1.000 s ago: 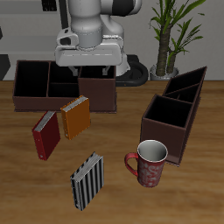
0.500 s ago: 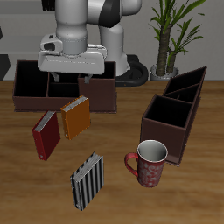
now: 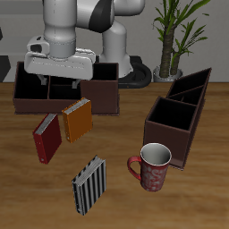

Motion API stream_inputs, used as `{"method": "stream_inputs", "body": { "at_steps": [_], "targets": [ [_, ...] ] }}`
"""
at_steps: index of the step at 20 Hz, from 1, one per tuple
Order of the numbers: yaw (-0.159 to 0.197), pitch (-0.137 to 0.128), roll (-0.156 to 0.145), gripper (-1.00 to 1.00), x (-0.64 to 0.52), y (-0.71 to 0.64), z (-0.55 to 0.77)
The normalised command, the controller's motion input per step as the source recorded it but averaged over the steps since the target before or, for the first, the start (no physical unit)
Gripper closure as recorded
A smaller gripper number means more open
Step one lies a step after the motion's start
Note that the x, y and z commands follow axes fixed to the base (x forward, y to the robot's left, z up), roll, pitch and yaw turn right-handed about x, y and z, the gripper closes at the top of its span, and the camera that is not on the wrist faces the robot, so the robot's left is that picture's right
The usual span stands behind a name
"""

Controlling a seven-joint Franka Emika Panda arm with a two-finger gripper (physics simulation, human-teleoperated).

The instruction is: Place the red book into the left desk caddy's right compartment

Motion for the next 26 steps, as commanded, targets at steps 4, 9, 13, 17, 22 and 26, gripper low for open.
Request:
{"method": "stream_inputs", "body": {
  "at_steps": [4, 9, 13, 17, 22, 26],
  "targets": [
    [-0.004, -0.016, 0.07, -1.0, -0.01, -0.2, -0.11],
    [-0.002, -0.008, -0.002, -1.0, 0.04, -0.21, -0.09],
    [0.033, -0.032, 0.016, -1.0, 0.17, -0.26, -0.19],
    [-0.031, 0.008, -0.026, -1.0, 0.1, -0.19, -0.09],
    [-0.02, -0.002, -0.029, -1.0, 0.17, -0.15, -0.16],
    [-0.002, 0.008, 0.009, -1.0, 0.07, 0.07, -0.1]
  ]
}}
